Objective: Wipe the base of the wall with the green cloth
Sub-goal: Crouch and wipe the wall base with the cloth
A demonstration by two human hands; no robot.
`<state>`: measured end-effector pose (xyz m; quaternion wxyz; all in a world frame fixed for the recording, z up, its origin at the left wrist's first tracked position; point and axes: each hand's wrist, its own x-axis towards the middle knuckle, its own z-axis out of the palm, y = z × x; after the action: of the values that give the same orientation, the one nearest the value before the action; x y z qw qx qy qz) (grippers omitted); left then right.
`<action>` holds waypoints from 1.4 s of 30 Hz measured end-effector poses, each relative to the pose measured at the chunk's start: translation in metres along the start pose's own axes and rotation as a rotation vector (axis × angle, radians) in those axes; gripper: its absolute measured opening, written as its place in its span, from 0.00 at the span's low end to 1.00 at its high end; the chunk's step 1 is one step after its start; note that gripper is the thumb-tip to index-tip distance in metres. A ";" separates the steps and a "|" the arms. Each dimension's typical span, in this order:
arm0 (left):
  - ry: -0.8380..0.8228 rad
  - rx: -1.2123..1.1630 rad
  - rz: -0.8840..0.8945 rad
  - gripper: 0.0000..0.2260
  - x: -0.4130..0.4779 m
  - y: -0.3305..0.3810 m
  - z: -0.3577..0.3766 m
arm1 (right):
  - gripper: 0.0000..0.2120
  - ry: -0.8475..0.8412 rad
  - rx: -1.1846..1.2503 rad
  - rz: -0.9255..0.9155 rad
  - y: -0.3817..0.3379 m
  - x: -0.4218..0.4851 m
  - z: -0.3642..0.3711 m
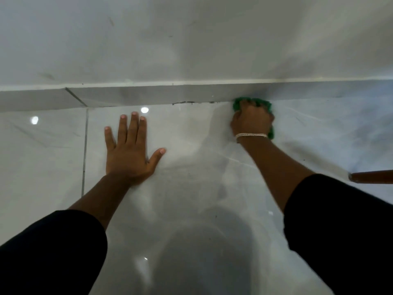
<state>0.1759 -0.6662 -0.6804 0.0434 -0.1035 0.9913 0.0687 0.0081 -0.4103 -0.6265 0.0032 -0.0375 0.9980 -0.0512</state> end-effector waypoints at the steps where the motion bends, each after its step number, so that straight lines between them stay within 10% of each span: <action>1: 0.004 0.004 0.004 0.43 0.001 0.000 0.001 | 0.15 -0.014 0.009 -0.032 -0.025 -0.008 0.004; 8: -0.013 -0.007 0.000 0.43 -0.001 0.000 -0.004 | 0.18 -0.101 0.005 -0.438 -0.078 -0.034 0.007; 17: -0.002 0.022 -0.016 0.43 0.001 0.002 -0.001 | 0.17 -0.080 -0.002 0.027 -0.042 -0.012 0.006; 26: -0.049 0.015 -0.041 0.43 -0.001 0.004 -0.009 | 0.18 -0.102 -0.068 -0.557 -0.111 -0.039 0.012; 35: -0.018 -0.006 -0.075 0.40 -0.018 -0.004 -0.007 | 0.17 -0.127 -0.043 0.081 -0.035 -0.006 -0.007; 42: -0.018 0.031 -0.075 0.42 -0.016 -0.005 -0.003 | 0.18 -0.160 0.016 -0.298 -0.177 -0.066 0.014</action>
<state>0.1924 -0.6686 -0.6766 0.0565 -0.1392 0.9873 0.0525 0.0874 -0.5822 -0.6222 0.0753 -0.1891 0.9775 -0.0559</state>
